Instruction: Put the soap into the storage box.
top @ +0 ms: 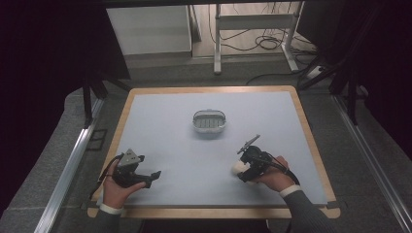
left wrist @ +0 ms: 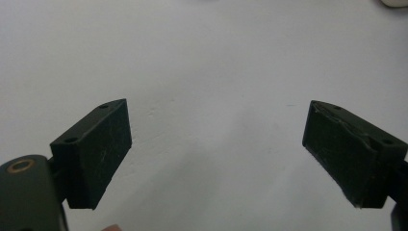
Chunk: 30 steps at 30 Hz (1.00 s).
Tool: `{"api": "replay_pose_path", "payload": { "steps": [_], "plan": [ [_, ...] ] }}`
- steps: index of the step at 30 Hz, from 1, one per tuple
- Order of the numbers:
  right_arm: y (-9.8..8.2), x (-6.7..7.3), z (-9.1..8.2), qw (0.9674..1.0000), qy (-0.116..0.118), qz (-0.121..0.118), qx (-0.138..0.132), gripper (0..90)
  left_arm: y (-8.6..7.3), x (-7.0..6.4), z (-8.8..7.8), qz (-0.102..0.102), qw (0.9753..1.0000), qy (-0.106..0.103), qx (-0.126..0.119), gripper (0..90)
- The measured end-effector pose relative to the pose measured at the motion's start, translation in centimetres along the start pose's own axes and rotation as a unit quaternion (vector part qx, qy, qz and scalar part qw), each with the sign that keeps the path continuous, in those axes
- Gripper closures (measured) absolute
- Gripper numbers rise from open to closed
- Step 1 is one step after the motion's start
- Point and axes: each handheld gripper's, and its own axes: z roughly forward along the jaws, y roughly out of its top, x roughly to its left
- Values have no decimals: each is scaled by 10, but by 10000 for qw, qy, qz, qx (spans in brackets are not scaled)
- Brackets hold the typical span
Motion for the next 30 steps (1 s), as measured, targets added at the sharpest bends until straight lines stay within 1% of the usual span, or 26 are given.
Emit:
{"api": "replay_pose_path", "payload": {
  "steps": [3, 4, 5, 9, 11, 14, 16, 17, 18, 20, 21, 23, 30],
  "plan": [
    [1, 1, 3, 9999, 5, -12, 120, 318, 0, 0, -1, -4, 10000, 2, -21, 104],
    [1, 1, 3, 9999, 5, -12, 120, 318, 0, 0, -1, -4, 10000, 2, -21, 104],
    [2, 2, 5, 9998, 30, 3, 186, 327, 0, 0, -2, 2, 10000, 24, -49, 105],
    [3, 3, 8, 9997, 29, -47, 238, 356, 0, 0, -2, -8, 10000, 24, -52, 105],
    [4, 3, 10, 9996, 39, -24, 288, 371, 0, 0, -1, -1, 10000, 22, -47, 104],
    [4, 2, 14, 9991, 57, 19, 430, 387, 0, 0, -1, 19, 10000, 30, -38, 104],
    [4, 2, 15, 9990, 50, 14, 450, 405, 0, 0, -2, 13, 10000, 28, -44, 105],
    [3, 1, 15, 9992, 11, -34, 407, 479, 0, 0, -2, 12, 10000, 30, -45, 105],
    [3, 1, 14, 9991, 19, 5, 417, 486, 0, 0, -2, 12, 10000, 28, -45, 105],
    [4, 2, 14, 9990, 22, 27, 456, 489, 0, 0, -2, 13, 10000, 26, -47, 105],
    [5, 2, 14, 9986, -6, -43, 530, 492, 0, 0, -2, 17, 10000, 30, -56, 105],
    [6, 3, 14, 9983, -20, -61, 580, 493, 1, 0, -2, 17, 10000, 29, -60, 105],
    [7, 0, 11, 9984, 11, -112, 550, 494, 0, 1, -3, 3, 10000, 37, -73, 105]
  ]
}}
